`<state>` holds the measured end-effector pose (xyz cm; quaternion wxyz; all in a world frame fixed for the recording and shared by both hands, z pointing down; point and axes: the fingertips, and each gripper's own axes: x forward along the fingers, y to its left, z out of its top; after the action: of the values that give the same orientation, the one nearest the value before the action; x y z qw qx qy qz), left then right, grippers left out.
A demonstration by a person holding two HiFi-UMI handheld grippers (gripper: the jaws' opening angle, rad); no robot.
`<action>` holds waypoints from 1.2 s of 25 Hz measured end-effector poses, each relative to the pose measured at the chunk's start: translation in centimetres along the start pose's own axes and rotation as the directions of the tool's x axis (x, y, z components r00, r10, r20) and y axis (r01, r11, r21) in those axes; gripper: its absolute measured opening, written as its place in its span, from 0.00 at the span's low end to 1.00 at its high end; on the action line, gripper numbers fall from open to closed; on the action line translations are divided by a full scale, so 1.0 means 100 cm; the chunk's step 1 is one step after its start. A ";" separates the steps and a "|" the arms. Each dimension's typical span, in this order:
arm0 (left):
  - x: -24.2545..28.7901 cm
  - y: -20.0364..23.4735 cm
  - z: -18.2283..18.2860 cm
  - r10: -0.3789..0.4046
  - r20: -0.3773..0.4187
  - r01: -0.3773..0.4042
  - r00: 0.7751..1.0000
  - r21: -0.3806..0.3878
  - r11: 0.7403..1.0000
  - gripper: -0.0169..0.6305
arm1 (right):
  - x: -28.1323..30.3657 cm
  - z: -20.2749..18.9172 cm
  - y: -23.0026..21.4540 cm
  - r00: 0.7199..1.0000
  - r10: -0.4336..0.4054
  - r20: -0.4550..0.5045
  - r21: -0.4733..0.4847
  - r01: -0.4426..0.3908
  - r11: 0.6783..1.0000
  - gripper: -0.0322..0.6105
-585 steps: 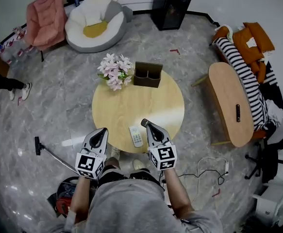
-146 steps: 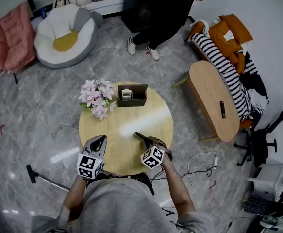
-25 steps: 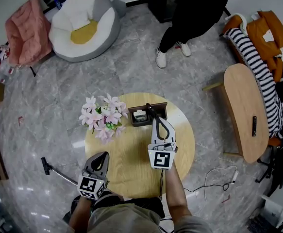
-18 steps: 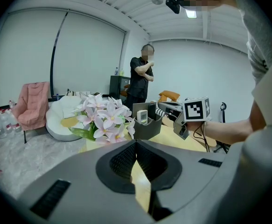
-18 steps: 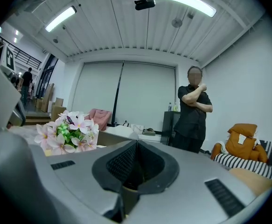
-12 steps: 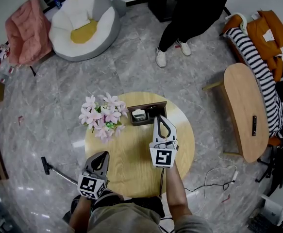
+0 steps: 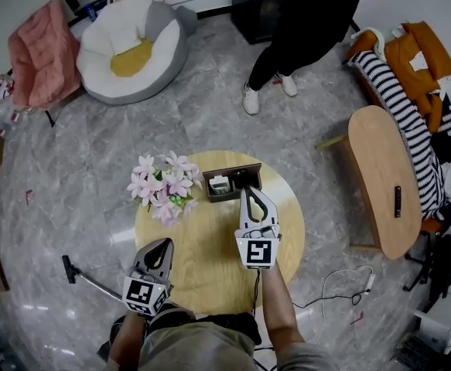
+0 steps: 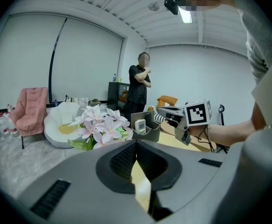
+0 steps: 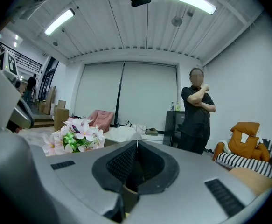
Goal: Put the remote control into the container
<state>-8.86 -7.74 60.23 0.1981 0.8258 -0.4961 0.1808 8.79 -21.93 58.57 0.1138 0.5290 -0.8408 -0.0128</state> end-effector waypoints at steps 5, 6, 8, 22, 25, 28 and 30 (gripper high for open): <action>-0.008 -0.001 0.014 -0.010 0.036 0.009 0.999 0.011 1.000 0.04 | -0.010 0.015 0.000 1.000 -0.016 0.007 0.020 0.016 1.000 0.06; -0.010 -0.001 0.017 -0.011 0.044 0.010 0.999 0.013 1.000 0.04 | -0.012 0.018 0.001 1.000 -0.021 0.009 0.027 0.020 0.999 0.06; -0.015 -0.001 0.024 -0.014 0.062 0.013 0.998 0.017 1.000 0.04 | -0.017 0.025 0.001 1.000 -0.027 0.004 0.035 0.027 0.999 0.06; -0.033 -0.014 0.066 -0.096 0.170 0.082 0.981 0.085 0.993 0.04 | -0.070 0.056 0.011 0.996 -0.090 -0.006 0.080 0.090 0.993 0.06; -0.037 -0.018 0.076 -0.120 0.194 0.101 0.974 0.106 0.989 0.04 | -0.086 0.064 0.016 0.995 -0.103 -0.002 0.086 0.103 0.991 0.06; -0.041 -0.023 0.085 -0.147 0.216 0.121 0.965 0.130 0.984 0.04 | -0.103 0.069 0.019 0.993 -0.117 0.000 0.091 0.117 0.989 0.06; -0.045 -0.027 0.090 -0.166 0.227 0.135 0.960 0.144 0.980 0.04 | -0.113 0.075 0.020 0.991 -0.135 0.003 0.093 0.134 0.987 0.06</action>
<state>-7.48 -7.77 49.95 0.0974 0.8878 -0.4394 0.0961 10.19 -11.72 49.50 0.0843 0.5891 -0.8035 0.0159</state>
